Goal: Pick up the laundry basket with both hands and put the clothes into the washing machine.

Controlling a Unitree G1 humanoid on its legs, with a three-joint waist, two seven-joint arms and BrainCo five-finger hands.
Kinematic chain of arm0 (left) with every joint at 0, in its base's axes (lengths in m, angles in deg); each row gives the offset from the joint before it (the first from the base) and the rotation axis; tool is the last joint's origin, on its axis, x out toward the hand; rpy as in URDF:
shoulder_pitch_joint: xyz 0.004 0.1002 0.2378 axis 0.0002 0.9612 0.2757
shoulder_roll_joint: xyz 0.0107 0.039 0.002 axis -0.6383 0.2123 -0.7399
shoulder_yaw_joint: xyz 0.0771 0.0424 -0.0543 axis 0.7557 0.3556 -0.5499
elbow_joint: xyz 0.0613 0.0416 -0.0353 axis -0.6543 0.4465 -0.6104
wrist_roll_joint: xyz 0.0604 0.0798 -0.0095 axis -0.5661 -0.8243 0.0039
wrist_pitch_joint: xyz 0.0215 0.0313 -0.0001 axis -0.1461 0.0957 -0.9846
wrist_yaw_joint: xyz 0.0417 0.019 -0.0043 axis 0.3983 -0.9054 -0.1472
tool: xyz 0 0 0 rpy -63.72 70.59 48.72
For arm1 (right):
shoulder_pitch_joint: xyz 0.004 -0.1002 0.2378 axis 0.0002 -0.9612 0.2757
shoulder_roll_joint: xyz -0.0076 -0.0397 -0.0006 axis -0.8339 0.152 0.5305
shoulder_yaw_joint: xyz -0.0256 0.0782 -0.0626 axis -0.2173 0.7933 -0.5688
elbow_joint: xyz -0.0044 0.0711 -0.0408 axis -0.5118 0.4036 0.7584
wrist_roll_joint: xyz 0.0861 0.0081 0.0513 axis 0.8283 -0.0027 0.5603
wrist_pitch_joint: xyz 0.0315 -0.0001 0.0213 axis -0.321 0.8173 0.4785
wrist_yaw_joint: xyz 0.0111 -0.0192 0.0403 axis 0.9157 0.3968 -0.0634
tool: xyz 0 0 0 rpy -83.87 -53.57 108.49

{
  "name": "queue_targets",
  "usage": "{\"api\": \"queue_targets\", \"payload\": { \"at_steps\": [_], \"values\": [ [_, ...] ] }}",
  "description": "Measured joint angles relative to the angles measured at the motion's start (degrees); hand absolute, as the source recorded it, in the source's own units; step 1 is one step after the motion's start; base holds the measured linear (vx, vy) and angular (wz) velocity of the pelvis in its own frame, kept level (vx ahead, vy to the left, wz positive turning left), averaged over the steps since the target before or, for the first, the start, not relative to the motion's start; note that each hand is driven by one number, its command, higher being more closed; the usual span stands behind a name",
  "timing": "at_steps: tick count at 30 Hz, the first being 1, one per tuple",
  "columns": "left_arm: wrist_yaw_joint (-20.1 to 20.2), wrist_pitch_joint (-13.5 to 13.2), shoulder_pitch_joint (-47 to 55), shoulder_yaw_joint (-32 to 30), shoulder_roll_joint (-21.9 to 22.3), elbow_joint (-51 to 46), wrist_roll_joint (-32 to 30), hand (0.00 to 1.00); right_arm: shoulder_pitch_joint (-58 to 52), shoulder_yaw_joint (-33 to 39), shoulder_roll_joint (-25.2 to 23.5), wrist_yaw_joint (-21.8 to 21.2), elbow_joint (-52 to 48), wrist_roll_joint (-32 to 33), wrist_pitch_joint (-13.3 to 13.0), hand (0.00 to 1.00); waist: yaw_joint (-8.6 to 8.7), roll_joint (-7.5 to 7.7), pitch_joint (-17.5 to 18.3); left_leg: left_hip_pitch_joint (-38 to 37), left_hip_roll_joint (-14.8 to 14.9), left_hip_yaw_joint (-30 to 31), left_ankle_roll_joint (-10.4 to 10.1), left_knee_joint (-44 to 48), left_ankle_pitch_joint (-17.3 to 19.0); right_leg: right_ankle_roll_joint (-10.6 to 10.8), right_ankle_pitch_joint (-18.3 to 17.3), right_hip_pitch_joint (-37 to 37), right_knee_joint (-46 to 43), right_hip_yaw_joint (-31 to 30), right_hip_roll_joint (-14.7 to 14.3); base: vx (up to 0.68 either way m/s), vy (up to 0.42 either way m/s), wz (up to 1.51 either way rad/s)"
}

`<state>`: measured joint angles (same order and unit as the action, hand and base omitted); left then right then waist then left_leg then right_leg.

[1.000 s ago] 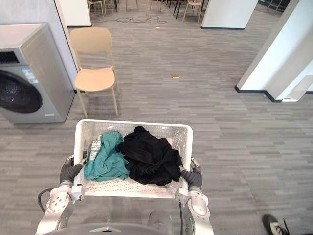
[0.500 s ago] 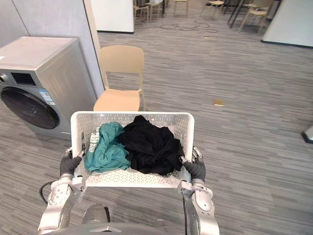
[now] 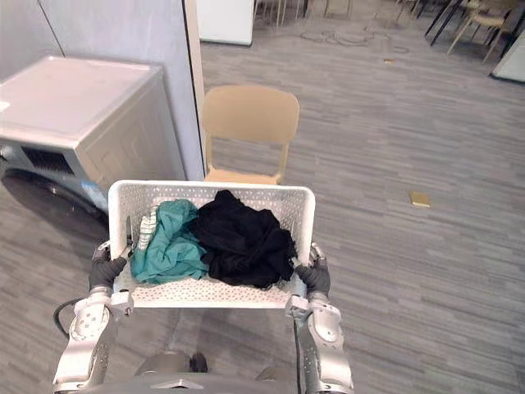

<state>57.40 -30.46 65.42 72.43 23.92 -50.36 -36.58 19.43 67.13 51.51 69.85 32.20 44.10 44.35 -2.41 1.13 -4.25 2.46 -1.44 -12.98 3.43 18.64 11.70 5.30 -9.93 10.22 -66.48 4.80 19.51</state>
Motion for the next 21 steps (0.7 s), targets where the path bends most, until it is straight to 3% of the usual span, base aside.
{"api": "queue_targets", "payload": {
  "at_steps": [2,3,5,7,8,9,11,13,15,17,19,21],
  "values": [
    [0.1,0.0,0.1,0.1,-0.9,-0.7,0.0,1.0,-1.2,-0.2,0.0,-1.1,-0.1,0.3,-0.7,1.0,0.96,-0.31,-0.1,-4.0,0.1,-0.4,-0.1,-4.0,0.1,-0.4,-2.7,4.3,3.7,4.7,-1.5,0.36,0.097,-0.23],
    [0.8,0.0,0.1,0.2,-1.3,-0.9,0.0,1.0,-2.0,-0.2,0.0,-1.3,-0.1,0.6,-0.7,1.0,1.6,-0.36,-0.1,-5.7,0.5,-0.7,-0.7,-5.2,0.4,-0.1,-4.6,6.5,11.9,7.6,-3.8,0.31,-0.01,-0.1],
    [1.5,0.0,0.2,0.5,-1.4,-0.8,-0.2,1.0,-3.0,0.1,0.1,-1.5,-0.1,0.7,-0.7,1.0,2.6,-0.23,-0.2,-6.5,0.8,-0.7,-1.9,-5.5,1.1,-0.3,-4.5,8.0,22.3,8.7,-6.1,0.34,-0.045,0.01],
    [1.7,0.0,0.2,1.9,-1.7,0.3,-0.3,1.0,-5.2,1.0,0.0,-2.0,-0.1,1.0,-0.7,1.0,3.25,0.26,0.0,-7.5,1.1,-0.4,-3.9,-5.2,2.3,-1.5,-0.9,7.2,36.3,6.2,-9.5,0.28,-0.086,0.19],
    [2.0,0.0,0.0,3.3,-2.0,1.5,-0.4,1.0,-6.8,1.6,0.3,-2.1,0.5,1.4,-1.0,1.0,3.7,1.33,0.4,-7.8,1.0,0.9,-5.0,-4.3,4.0,-3.5,6.1,6.0,40.8,5.1,-10.6,0.29,-0.121,0.27],
    [2.3,0.0,-0.1,4.9,-1.3,3.2,-0.4,1.0,-7.0,2.5,1.6,-2.1,3.1,2.4,-1.2,1.0,3.57,-0.61,0.8,-7.7,3.2,2.0,-5.6,-3.6,4.6,-4.1,6.2,4.8,42.2,6.3,-12.1,0.28,-0.124,0.21],
    [2.4,0.0,-0.4,7.1,-1.0,4.7,-0.4,1.0,-7.0,3.6,2.8,-2.2,6.3,2.6,-0.7,1.0,3.43,-1.93,0.6,-7.3,5.2,2.1,-5.8,-3.2,4.7,-4.7,5.7,4.2,44.0,7.3,-13.9,0.26,-0.144,0.07],
    [2.5,0.1,-1.4,7.8,-0.6,6.9,-0.6,1.0,-7.2,4.3,3.1,-2.2,7.6,2.5,-0.3,1.0,3.32,-2.01,-0.3,-5.0,6.9,2.4,-5.8,1.5,4.6,-5.7,4.7,3.3,44.5,8.5,-15.0,0.22,-0.188,0.13],
    [2.5,0.7,-1.6,7.8,-0.4,7.6,-0.6,1.0,-7.1,4.3,3.2,-2.2,7.0,2.5,-0.1,1.0,2.59,-1.84,-3.6,0.9,10.6,2.5,-5.0,18.5,4.3,-7.2,2.5,0.0,45.0,8.8,-16.5,0.16,-0.19,0.01],
    [2.5,0.7,-1.6,8.4,-0.3,7.5,-0.5,1.0,-7.9,4.5,3.5,-2.1,5.5,2.6,-0.1,1.0,2.01,-1.94,-4.2,7.6,13.2,3.1,-5.2,27.2,6.2,-8.4,0.8,-0.5,44.7,9.3,-17.3,0.12,-0.094,0.07],
    [2.3,0.7,-2.2,8.3,-0.1,7.0,-0.3,1.0,-6.4,4.7,4.3,-2.0,4.7,2.6,-0.1,1.0,1.51,-1.49,-5.0,13.0,13.3,3.7,-5.4,23.4,7.6,-8.6,0.5,0.0,44.7,9.3,-17.3,0.1,-0.025,-0.06],
    [2.0,0.6,-4.0,8.0,0.2,6.9,-0.2,1.0,-3.9,4.7,5.2,-1.8,5.0,2.6,-0.1,1.0,0.71,-1.34,-6.3,14.1,12.2,4.2,-5.9,12.6,5.9,-8.3,0.3,1.3,43.7,8.5,-16.9,0.06,0.076,-0.3]
  ]
}}
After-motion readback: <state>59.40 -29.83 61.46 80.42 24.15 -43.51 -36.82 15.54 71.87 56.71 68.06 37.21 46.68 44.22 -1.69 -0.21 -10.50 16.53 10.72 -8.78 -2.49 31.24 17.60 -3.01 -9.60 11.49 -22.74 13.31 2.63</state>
